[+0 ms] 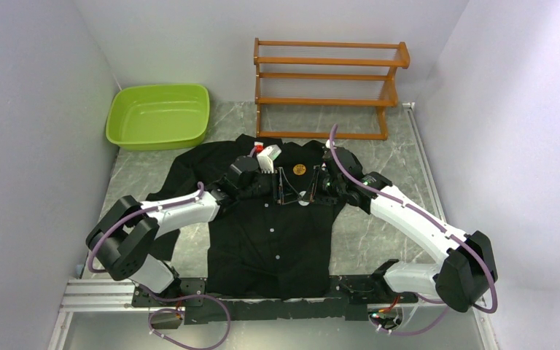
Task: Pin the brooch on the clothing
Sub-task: Adjust the brooch.
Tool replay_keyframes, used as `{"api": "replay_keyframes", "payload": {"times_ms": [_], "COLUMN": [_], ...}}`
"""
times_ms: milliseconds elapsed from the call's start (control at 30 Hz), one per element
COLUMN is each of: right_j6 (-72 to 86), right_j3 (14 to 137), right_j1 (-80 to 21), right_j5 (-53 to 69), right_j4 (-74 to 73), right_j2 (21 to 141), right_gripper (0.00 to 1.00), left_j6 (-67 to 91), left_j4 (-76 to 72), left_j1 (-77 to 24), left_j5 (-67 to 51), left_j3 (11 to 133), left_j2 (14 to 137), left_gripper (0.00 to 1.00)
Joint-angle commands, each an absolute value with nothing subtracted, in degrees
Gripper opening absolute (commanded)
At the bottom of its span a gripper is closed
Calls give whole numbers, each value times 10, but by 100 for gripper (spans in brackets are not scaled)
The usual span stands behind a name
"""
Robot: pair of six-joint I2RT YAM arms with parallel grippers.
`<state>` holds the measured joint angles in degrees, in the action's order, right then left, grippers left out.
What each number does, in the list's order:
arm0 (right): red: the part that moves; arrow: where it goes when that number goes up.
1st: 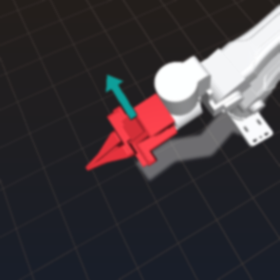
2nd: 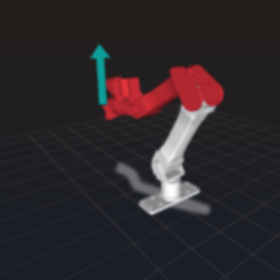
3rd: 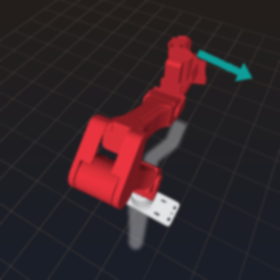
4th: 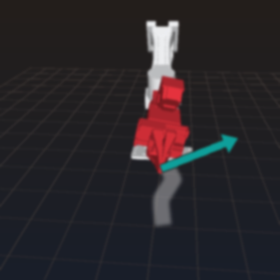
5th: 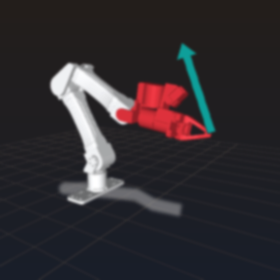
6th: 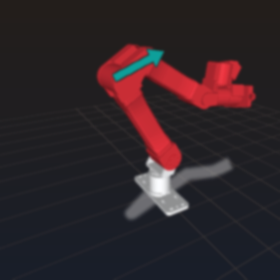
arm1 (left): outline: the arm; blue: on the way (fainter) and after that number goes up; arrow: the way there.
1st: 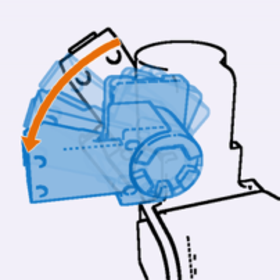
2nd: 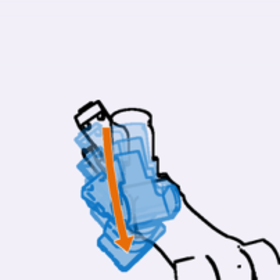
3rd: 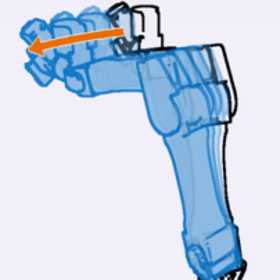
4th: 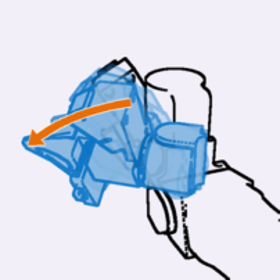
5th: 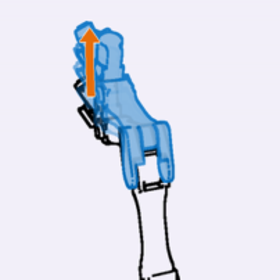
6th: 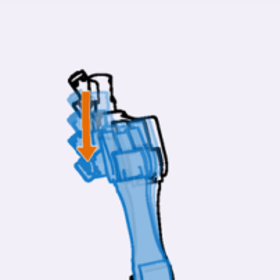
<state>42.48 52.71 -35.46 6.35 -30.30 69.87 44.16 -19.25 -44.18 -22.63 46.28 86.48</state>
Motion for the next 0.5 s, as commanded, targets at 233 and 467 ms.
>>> {"api": "replay_keyframes", "payload": {"times_ms": [233,467], "right_j6": [417,416], "right_j3": [538,537], "right_j1": [-358,-357], "right_j5": [71,70], "right_j4": [-292,-294], "right_j2": [686,686], "right_gripper": [0,1], "left_j6": [446,445], "left_j4": [-245,-244], "left_j1": [-442,-442], "left_j5": [-249,-240], "left_j3": [476,471], "left_j2": [897,891], "left_gripper": [35,3]}}
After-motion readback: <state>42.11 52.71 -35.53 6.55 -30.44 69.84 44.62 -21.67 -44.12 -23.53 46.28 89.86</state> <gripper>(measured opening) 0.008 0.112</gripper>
